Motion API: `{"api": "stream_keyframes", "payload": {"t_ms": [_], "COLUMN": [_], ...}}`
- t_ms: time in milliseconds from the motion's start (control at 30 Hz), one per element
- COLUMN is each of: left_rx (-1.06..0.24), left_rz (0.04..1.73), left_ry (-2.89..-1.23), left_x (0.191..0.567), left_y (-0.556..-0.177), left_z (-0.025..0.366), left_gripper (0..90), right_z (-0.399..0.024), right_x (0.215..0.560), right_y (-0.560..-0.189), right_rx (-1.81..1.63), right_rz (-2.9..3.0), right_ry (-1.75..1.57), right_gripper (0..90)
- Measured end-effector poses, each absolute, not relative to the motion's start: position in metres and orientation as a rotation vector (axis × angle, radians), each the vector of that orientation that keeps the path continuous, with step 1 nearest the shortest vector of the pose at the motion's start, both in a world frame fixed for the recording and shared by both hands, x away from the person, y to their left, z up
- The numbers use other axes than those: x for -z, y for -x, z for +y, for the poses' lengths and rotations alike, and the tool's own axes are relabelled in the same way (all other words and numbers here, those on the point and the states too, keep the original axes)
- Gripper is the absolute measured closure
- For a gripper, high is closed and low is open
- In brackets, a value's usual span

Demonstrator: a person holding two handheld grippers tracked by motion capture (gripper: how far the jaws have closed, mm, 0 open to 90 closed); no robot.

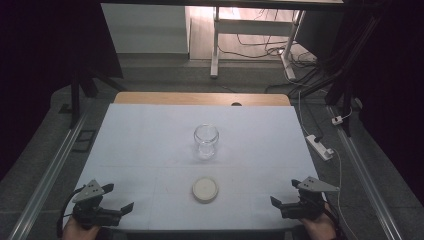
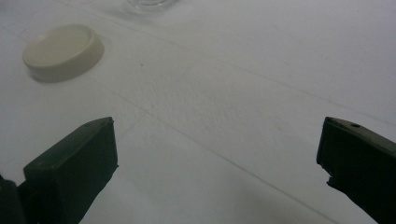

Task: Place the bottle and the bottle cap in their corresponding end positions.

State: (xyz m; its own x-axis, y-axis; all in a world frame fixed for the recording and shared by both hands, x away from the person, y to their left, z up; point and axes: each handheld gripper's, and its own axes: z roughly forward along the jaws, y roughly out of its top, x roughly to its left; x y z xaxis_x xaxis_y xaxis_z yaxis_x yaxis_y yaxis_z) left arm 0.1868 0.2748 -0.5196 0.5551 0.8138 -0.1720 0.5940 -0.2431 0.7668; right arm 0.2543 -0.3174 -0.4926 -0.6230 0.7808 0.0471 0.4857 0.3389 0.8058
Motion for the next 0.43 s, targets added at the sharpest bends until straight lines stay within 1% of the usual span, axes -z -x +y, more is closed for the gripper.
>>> {"api": "stream_keyframes", "payload": {"t_ms": [233, 433], "left_rx": [-0.341, -0.331], "left_rz": [1.193, 1.224], "left_ry": [-1.968, -1.991], "left_x": [0.521, 0.522], "left_y": [-0.181, -0.181], "left_z": [0.278, 0.277], "left_gripper": [0.0, 0.0], "right_z": [-0.33, -0.332], "right_x": [0.49, 0.49], "right_y": [-0.244, -0.241], "right_rx": [-1.17, -1.139], "right_rz": [2.221, 2.227], "right_ry": [-1.175, -1.189], "right_gripper": [0.0, 0.0]}}
